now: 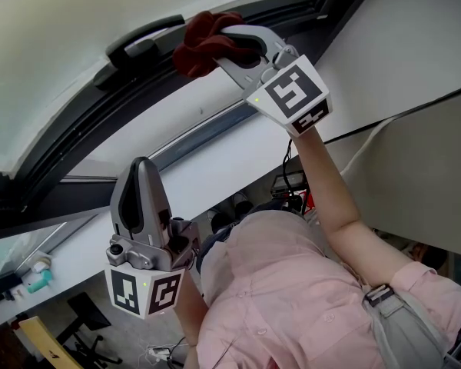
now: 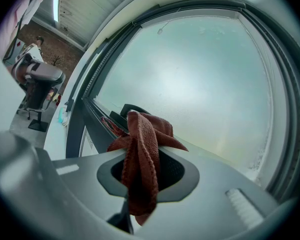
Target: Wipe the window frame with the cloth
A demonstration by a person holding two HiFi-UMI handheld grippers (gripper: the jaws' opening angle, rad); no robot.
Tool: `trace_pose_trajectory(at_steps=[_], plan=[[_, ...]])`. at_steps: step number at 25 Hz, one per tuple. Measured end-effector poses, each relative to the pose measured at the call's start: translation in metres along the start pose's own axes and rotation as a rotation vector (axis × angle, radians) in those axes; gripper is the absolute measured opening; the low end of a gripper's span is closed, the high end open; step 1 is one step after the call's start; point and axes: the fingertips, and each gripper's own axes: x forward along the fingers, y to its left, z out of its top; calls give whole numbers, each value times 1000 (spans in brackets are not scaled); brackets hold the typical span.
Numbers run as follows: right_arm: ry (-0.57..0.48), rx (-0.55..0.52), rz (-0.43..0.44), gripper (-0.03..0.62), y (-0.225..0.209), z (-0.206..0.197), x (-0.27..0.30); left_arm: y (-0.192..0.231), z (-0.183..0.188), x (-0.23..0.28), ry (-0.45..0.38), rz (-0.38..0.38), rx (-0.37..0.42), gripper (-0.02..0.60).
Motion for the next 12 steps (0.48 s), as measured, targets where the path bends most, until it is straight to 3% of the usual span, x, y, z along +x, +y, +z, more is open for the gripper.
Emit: trace_pose_trajectory(at_steps=[12], plan=[[-15, 3, 10, 78, -21, -9, -11, -17, -12, 18, -1, 5, -5, -3]])
